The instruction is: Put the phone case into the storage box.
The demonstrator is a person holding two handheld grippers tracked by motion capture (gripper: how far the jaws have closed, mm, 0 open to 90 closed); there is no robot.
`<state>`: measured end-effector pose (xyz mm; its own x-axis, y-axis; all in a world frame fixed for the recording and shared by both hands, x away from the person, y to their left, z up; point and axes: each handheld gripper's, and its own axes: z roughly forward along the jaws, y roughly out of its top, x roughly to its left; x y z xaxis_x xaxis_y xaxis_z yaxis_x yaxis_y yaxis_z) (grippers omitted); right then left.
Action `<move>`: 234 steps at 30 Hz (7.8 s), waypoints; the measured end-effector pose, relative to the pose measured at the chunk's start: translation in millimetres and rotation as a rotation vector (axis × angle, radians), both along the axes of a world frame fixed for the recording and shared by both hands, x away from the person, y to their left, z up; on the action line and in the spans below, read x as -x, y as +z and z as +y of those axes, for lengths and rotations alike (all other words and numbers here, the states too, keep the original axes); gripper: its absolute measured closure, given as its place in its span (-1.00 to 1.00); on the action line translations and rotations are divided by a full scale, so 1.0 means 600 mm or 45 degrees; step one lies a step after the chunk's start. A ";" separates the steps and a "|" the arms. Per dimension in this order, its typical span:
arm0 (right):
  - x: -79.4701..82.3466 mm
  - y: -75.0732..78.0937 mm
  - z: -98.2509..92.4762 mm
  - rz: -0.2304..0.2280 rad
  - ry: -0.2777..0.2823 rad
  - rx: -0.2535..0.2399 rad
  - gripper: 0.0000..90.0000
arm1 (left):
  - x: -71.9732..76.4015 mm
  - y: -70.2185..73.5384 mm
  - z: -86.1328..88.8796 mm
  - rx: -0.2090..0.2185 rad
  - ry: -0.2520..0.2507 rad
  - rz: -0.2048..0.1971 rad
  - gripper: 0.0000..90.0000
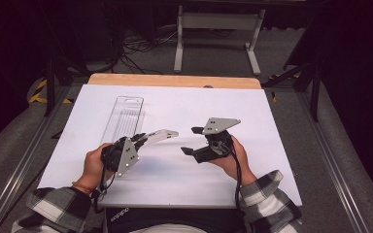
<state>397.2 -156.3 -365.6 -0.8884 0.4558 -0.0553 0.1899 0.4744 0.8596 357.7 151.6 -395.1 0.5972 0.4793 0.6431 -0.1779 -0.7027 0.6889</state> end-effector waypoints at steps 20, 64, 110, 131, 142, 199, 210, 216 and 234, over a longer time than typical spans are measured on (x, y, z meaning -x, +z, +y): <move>0.002 -0.002 -0.004 -0.093 -0.048 -0.086 -0.30 | -0.012 0.013 0.031 0.283 -0.048 0.141 0.83; -0.002 -0.004 0.011 -0.128 0.014 -0.399 0.52 | -0.011 -0.015 0.008 0.581 -0.188 0.370 0.83; 0.019 -0.005 0.035 -0.256 -0.028 -0.178 0.81 | -0.023 0.012 0.002 0.555 -0.185 0.395 0.07; 0.032 -0.005 0.048 -0.324 -0.018 -0.132 0.81 | -0.028 0.015 -0.004 0.564 -0.229 0.436 0.80; 0.034 -0.002 0.050 -0.332 -0.057 -0.160 0.45 | -0.027 0.020 0.006 0.621 -0.210 0.400 0.83; 0.067 -0.060 -0.104 -0.369 -0.362 -0.129 -0.72 | -0.048 0.057 0.078 0.751 -0.099 0.283 0.83; 0.065 -0.062 -0.107 -0.372 -0.366 -0.120 -0.72 | -0.054 0.069 0.101 0.773 -0.052 0.249 0.83; 0.064 -0.062 -0.108 -0.375 -0.371 -0.124 -0.71 | -0.056 0.070 0.106 0.778 -0.040 0.244 0.83; 0.059 -0.065 -0.108 -0.369 -0.372 -0.120 -0.71 | -0.066 0.076 0.117 0.792 -0.009 0.220 0.83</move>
